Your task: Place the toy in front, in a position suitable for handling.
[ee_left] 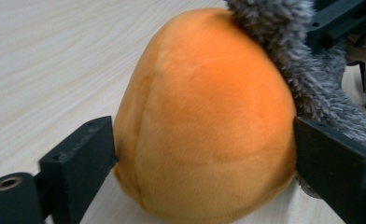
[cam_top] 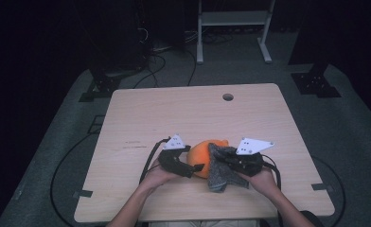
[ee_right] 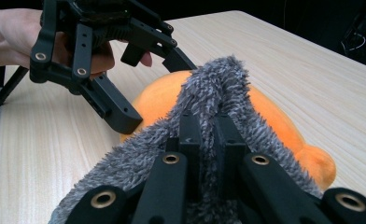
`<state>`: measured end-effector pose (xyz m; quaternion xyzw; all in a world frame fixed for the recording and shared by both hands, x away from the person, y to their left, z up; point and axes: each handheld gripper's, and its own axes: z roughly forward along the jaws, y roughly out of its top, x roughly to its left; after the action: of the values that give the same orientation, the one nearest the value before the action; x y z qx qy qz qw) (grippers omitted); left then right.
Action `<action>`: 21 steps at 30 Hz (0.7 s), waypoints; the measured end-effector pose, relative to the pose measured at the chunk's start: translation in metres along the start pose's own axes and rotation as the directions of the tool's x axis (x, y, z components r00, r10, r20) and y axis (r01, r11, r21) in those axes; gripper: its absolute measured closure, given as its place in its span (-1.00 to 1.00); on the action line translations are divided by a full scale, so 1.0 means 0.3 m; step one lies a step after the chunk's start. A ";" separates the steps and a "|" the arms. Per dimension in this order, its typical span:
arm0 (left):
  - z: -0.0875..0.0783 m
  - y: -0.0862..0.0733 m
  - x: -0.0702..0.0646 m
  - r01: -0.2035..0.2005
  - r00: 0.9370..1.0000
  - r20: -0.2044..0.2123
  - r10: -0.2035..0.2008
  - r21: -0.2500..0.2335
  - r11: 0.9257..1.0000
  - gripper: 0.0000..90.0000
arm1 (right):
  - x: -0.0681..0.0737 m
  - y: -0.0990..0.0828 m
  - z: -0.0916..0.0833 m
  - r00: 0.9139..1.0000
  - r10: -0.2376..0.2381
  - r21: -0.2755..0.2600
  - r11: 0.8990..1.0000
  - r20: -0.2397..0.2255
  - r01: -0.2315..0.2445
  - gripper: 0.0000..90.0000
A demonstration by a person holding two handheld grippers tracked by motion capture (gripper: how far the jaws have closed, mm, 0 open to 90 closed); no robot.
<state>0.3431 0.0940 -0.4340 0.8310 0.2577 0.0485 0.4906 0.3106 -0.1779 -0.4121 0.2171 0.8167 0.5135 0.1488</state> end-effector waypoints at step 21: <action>-0.010 0.040 -0.157 -0.372 0.913 -0.198 0.357 -0.043 0.927 -0.09 | 0.099 0.107 -0.018 0.993 -0.121 -0.022 0.992 0.015 0.121 0.85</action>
<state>0.3060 0.0695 -0.4143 0.8360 0.1407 0.2270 0.4793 0.2888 -0.1549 -0.3813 0.1691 0.8213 0.5115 0.1878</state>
